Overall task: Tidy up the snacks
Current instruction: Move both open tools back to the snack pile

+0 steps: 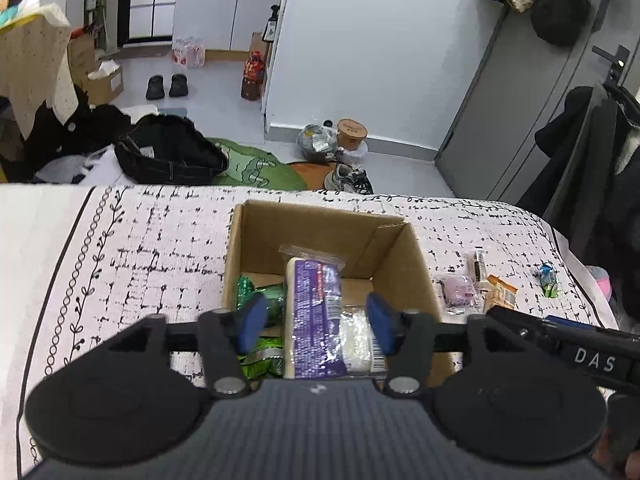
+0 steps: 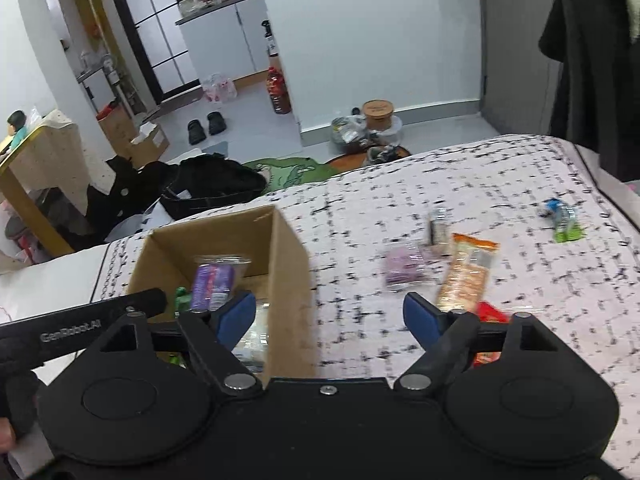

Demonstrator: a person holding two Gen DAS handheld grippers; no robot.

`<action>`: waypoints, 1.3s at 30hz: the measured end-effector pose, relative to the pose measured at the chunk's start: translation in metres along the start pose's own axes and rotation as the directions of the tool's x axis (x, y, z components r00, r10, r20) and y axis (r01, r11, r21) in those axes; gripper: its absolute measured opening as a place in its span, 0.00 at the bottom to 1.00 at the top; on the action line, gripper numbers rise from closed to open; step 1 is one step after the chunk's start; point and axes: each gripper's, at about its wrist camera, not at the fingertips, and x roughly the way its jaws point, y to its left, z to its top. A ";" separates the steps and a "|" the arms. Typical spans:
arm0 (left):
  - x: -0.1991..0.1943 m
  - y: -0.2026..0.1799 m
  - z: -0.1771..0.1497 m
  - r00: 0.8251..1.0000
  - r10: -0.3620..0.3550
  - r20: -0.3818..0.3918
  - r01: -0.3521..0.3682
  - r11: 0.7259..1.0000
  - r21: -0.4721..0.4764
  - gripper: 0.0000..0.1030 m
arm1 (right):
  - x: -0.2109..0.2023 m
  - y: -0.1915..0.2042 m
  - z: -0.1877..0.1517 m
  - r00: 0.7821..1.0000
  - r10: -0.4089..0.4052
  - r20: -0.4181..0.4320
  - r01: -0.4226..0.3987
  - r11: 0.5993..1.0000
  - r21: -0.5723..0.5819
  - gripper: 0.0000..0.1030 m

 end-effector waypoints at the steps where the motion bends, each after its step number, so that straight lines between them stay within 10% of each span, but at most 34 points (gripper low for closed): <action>1: -0.001 -0.004 0.000 1.000 0.001 0.008 -0.001 1.000 0.011 0.66 | -0.001 -0.004 0.000 1.000 -0.012 0.001 0.012 1.000 -0.001 0.85; 15: 0.003 -0.055 -0.009 0.998 -0.058 0.038 0.054 0.994 0.095 0.83 | -0.015 -0.065 -0.005 0.989 -0.147 -0.020 0.148 0.988 0.037 0.96; 39: 0.026 -0.135 -0.027 0.995 -0.092 -0.050 0.102 0.961 0.256 0.84 | -0.018 -0.114 -0.017 0.964 -0.258 -0.061 0.263 0.962 0.073 0.97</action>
